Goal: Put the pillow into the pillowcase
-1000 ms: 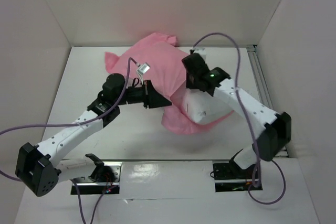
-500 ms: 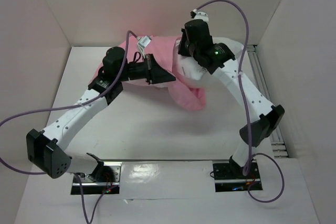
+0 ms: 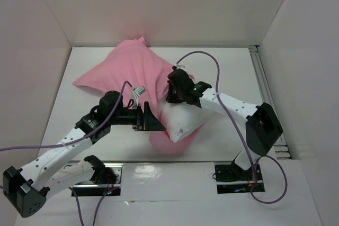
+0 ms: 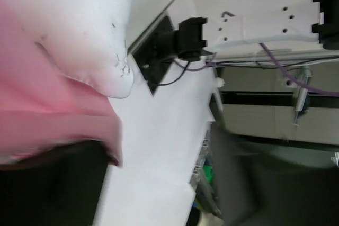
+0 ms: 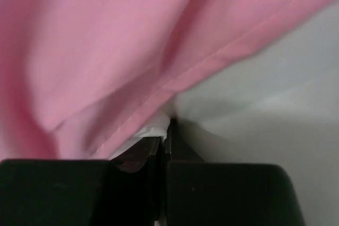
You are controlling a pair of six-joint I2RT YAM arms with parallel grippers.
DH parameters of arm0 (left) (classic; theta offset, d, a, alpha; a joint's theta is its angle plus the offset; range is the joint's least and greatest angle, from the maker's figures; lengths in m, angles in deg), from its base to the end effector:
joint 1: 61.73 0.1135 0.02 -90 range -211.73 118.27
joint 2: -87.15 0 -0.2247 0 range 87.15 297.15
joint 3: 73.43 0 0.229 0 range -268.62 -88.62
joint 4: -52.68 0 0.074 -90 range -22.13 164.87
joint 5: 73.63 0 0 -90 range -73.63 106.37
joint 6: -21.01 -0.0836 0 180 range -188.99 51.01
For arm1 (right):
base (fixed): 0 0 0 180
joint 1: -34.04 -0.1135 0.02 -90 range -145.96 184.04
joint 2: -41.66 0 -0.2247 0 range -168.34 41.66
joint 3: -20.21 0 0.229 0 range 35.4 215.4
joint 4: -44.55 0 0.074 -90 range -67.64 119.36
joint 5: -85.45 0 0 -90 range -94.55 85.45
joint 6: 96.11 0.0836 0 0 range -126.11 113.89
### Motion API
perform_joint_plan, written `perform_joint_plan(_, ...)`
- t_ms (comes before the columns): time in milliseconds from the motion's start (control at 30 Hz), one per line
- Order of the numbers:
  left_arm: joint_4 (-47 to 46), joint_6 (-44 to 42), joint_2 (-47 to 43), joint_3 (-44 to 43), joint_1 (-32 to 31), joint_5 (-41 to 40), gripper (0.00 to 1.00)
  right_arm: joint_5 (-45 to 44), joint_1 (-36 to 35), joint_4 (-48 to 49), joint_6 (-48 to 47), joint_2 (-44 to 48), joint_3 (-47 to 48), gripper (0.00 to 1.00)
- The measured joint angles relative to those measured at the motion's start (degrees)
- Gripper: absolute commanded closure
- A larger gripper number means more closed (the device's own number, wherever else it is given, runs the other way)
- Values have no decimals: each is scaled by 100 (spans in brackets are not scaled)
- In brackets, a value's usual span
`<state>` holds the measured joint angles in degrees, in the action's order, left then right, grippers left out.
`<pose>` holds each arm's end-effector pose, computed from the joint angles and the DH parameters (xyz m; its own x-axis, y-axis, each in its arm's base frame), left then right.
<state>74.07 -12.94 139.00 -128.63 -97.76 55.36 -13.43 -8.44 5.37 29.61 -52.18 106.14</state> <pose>0.1647 -0.1849 0.2605 -0.9204 -0.1278 -0.3694 0.3178 0.3056 -0.8976 0.2805 0.2393 0.1915 -0.7829 0.0653 -0.6188 -0.1634 0.9380 0.3057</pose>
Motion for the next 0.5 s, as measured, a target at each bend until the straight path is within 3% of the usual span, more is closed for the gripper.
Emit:
perform_joint_plan(33, 448, -168, -74, -225, -13, -127, 0, 66, -70, 52, 0, 81, 17, 99)
perform_joint_plan(67, 859, -343, -107, -527, -17, -286, 0, 122, -107, 72, -11, 153, 48, 91)
perform_joint_plan(100, 1268, -531, -83, -929, -17, -455, 1, 157, -122, 79, -22, 221, 76, 64)
perform_joint_plan(167, 1954, -881, 66, -1829, -22, -841, 25, 181, -127, 35, -39, 376, 120, 35)
perform_joint_plan(200, 2245, -1126, 197, -2376, -22, -1119, 47, 175, -127, -11, -83, 472, 149, 26)
perform_joint_plan(233, 2406, -1283, 348, -2822, -22, -1384, 52, 111, -127, -111, -101, 599, 168, 17)
perform_joint_plan(300, 2688, -1556, 621, -3451, -22, -1860, 63, -76, -133, -391, -81, 953, 168, 17)
perform_joint_plan(367, 2933, -1823, 977, -3947, -46, -2365, 63, -334, -125, -752, -48, 1412, 168, 16)
perform_joint_plan(400, 3130, -1917, 1255, -4223, -83, -2677, 59, -457, -85, -962, 11, 1725, 151, 14)
perform_joint_plan(433, 3228, -2028, 1550, -4454, -149, -3023, 41, -564, -33, -1097, 74, 1996, 120, 13)
perform_joint_plan(500, 3456, -2264, 2168, -4892, -321, -3652, 30, -739, 127, -1384, 208, 2557, -4, 8)
